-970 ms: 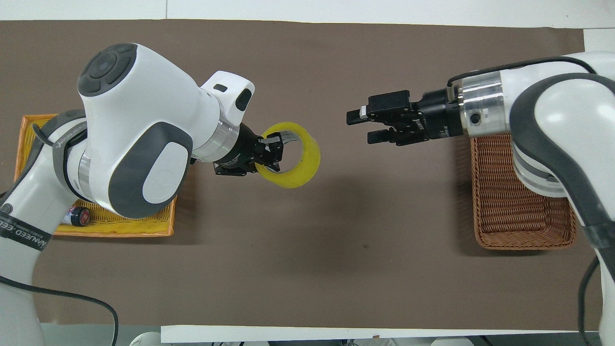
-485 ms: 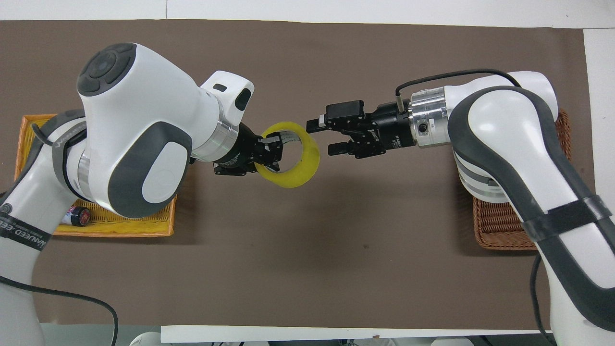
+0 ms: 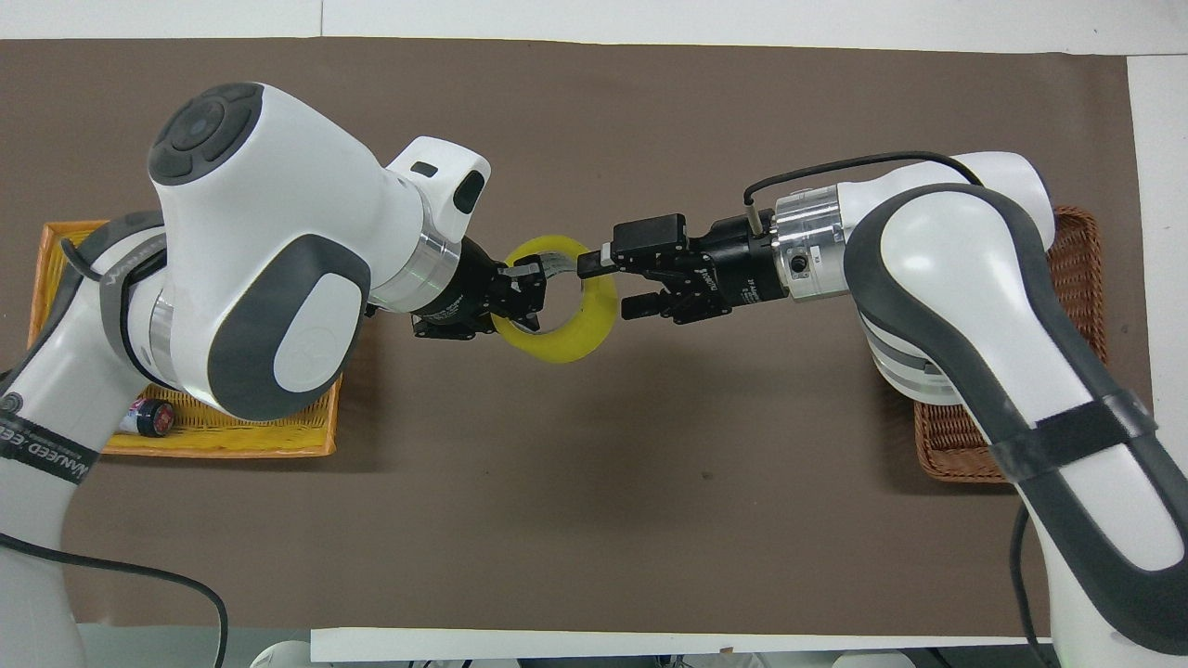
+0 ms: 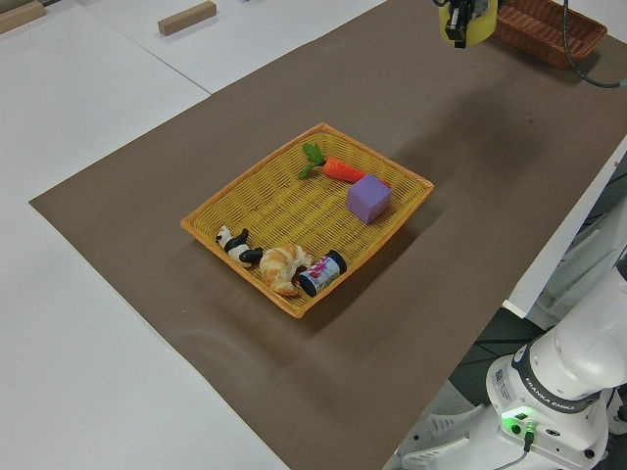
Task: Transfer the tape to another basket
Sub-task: 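Hold the tape with the left gripper while the right gripper grasps it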
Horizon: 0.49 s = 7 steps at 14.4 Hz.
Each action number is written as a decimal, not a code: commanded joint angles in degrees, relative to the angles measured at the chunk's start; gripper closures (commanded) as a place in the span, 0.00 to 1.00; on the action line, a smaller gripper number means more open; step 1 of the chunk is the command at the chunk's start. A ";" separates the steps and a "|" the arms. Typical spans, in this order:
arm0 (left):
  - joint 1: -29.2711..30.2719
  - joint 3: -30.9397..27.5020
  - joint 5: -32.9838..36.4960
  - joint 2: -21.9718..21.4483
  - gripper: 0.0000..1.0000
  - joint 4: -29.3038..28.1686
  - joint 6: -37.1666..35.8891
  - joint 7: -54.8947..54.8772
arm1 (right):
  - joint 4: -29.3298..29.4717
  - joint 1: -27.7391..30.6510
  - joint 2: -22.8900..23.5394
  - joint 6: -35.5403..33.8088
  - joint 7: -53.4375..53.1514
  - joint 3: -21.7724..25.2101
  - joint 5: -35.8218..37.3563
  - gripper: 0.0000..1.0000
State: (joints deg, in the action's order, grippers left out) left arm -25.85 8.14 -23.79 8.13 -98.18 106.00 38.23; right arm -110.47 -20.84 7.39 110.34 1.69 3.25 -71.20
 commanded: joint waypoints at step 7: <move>-0.60 -0.76 -0.03 -1.28 1.00 0.10 -0.70 0.88 | -1.76 0.36 -1.59 -0.47 0.15 -0.61 -1.14 0.46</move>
State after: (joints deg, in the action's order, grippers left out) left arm -25.85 8.14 -23.79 8.02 -98.17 106.00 38.23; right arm -110.56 -20.84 7.30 110.18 1.69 2.90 -71.20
